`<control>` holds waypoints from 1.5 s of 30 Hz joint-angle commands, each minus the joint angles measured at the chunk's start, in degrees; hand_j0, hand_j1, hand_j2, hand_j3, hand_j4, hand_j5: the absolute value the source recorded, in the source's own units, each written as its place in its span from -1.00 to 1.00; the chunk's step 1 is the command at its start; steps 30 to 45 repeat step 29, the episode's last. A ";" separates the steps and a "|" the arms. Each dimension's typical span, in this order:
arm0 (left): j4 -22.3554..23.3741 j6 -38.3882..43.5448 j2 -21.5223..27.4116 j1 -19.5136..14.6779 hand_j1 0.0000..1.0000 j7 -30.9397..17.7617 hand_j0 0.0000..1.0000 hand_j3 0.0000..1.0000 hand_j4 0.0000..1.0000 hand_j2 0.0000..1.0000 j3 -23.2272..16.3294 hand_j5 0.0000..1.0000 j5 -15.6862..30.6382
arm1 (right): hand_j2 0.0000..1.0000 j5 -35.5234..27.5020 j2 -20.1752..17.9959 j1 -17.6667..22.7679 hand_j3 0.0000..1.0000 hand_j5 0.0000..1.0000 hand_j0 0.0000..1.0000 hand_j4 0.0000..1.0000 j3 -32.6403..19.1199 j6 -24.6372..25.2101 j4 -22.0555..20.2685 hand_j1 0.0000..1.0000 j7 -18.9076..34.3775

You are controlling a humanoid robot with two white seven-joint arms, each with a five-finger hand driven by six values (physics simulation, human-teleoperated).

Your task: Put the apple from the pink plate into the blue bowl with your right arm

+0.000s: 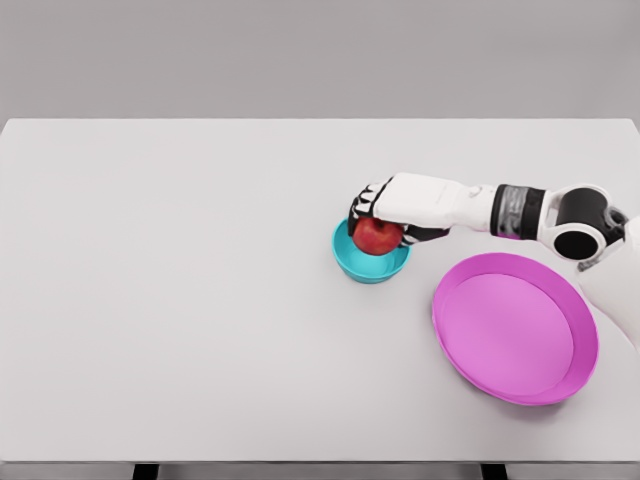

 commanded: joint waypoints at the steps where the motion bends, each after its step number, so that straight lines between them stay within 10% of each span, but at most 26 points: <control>1: 0.00 0.00 0.00 0.09 1.00 -0.01 1.00 1.00 1.00 1.00 -0.01 1.00 0.02 | 1.00 -0.31 0.18 0.00 1.00 1.00 1.00 1.00 0.30 0.19 0.26 1.00 -0.05; 10: 0.00 0.00 0.00 0.00 1.00 -0.01 1.00 1.00 1.00 1.00 -0.01 1.00 0.02 | 1.00 -0.57 -0.88 -0.97 1.00 1.00 1.00 1.00 -0.31 0.19 -2.99 1.00 -0.05; 17: 0.00 0.00 0.00 0.09 1.00 -0.01 1.00 1.00 1.00 1.00 -0.01 1.00 0.02 | 1.00 -2.24 -9.32 9.22 1.00 1.00 1.00 1.00 -22.80 0.19 -5.80 1.00 -0.05; 19: 0.00 0.00 0.00 0.00 1.00 -0.01 1.00 1.00 1.00 1.00 -0.01 1.00 0.02 | 1.00 -2.24 -2.48 13.09 1.00 1.00 1.00 1.00 -33.08 0.19 -6.06 1.00 -0.05; 45: -0.09 0.00 0.00 -0.35 1.00 -0.01 1.00 1.00 1.00 1.00 -0.01 1.00 0.19 | 1.00 -2.07 -1.84 16.43 1.00 1.00 1.00 1.00 -35.03 0.19 -5.45 1.00 -0.05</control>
